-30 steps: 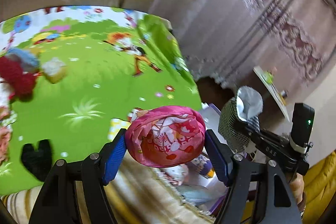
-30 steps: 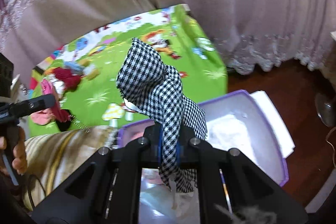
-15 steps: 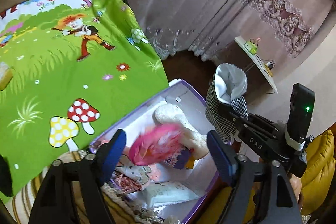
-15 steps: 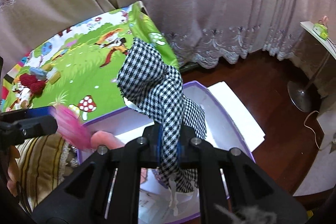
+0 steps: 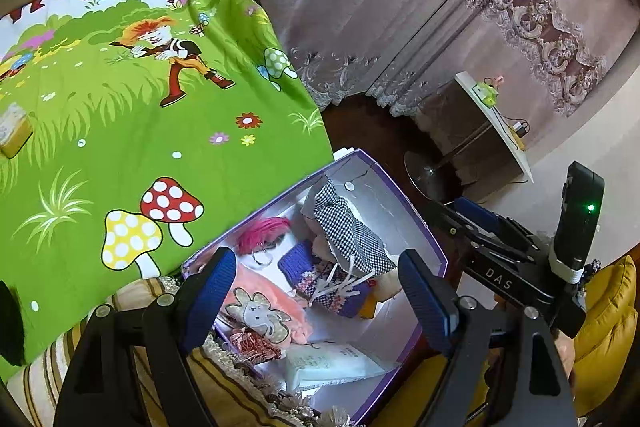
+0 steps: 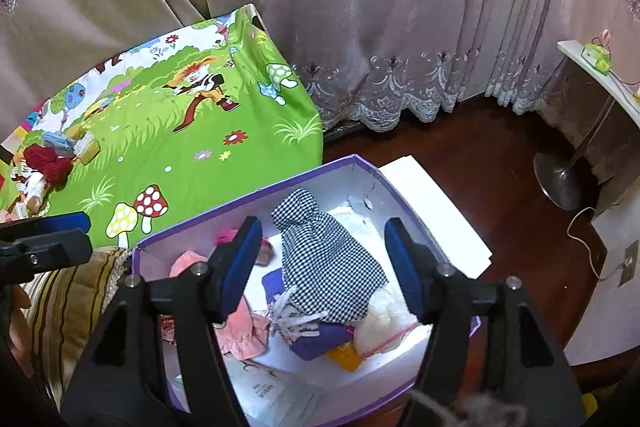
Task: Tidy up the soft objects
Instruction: 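Move both tools back over the play mat toward the pink towel and black sock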
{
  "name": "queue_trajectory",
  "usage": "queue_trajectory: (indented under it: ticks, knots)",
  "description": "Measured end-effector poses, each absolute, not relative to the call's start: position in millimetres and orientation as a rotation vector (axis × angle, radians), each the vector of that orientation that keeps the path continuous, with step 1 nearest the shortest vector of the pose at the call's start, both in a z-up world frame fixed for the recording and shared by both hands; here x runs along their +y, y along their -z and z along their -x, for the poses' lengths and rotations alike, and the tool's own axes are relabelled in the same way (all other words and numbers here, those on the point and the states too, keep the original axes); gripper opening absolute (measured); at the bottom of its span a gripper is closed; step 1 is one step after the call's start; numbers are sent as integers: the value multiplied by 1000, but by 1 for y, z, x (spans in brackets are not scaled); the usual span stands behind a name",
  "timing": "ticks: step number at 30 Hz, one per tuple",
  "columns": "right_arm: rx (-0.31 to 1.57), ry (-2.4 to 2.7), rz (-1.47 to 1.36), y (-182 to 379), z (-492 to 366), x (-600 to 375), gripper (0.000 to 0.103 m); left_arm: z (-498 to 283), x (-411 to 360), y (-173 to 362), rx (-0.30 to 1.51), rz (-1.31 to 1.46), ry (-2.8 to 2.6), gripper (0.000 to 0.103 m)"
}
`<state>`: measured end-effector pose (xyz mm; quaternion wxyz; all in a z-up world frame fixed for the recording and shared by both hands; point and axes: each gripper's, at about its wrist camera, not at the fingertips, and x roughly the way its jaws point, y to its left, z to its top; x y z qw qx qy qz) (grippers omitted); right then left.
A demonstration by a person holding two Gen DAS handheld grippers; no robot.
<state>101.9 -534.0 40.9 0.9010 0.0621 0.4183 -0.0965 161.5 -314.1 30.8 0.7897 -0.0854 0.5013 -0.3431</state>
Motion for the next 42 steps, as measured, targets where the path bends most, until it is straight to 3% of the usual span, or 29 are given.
queue_trajectory:
  ticks: [5, 23, 42]
  knots:
    - [861, 202, -107, -44, -101, -528, 74, -162, -300, -33, 1064, 197, 713, 84]
    - [862, 57, -47, -58, -119, -460, 79, -174, -186, -37, 975, 301, 496, 84]
    - [880, -153, -12, -59, -140, -366, 83, -146, 41, -10, 928, 639, -20, 88]
